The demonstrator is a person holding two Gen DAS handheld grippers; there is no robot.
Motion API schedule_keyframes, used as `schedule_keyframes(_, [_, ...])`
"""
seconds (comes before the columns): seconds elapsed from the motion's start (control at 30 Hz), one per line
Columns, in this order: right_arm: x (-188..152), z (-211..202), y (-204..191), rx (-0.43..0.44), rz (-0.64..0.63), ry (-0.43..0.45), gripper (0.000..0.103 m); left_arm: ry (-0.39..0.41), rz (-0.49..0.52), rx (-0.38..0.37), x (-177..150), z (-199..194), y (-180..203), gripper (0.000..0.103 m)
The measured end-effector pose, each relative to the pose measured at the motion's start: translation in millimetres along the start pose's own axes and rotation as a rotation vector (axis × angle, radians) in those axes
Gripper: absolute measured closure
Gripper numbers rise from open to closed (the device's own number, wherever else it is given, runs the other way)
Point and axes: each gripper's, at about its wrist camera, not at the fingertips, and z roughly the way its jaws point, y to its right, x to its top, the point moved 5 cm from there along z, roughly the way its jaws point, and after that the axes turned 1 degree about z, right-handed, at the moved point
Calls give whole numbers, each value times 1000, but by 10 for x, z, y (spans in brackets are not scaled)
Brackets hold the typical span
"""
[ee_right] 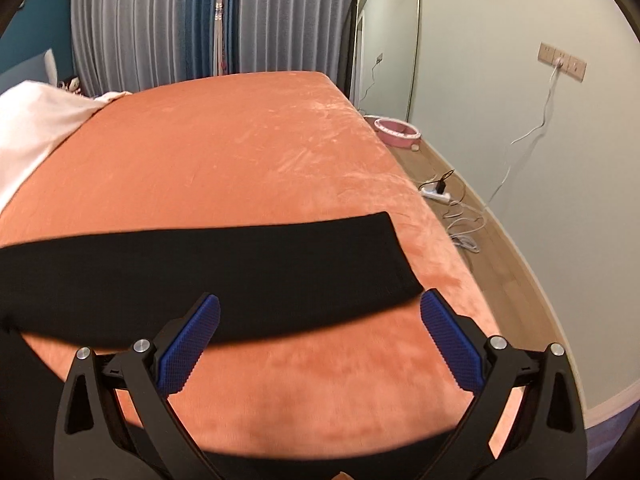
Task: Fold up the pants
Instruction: 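Move both tools toward the trouser leg hems and lower onto them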
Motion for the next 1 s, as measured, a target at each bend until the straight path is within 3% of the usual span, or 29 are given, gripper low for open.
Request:
schedule_keyframes(0.07, [35, 100, -13, -1, -13, -4, 5, 0, 26, 50, 55, 79, 49, 6])
schedule_keyframes(0.67, [51, 593, 2, 18, -51, -50, 5, 13, 37, 65, 307, 451, 81, 5])
schedule_keyframes(0.83, [97, 625, 129, 42, 15, -52, 5, 4, 30, 109, 364, 605, -30, 5])
schedule_keyframes(1.0, [166, 667, 184, 3, -23, -25, 5, -3, -14, 51, 420, 698, -78, 5])
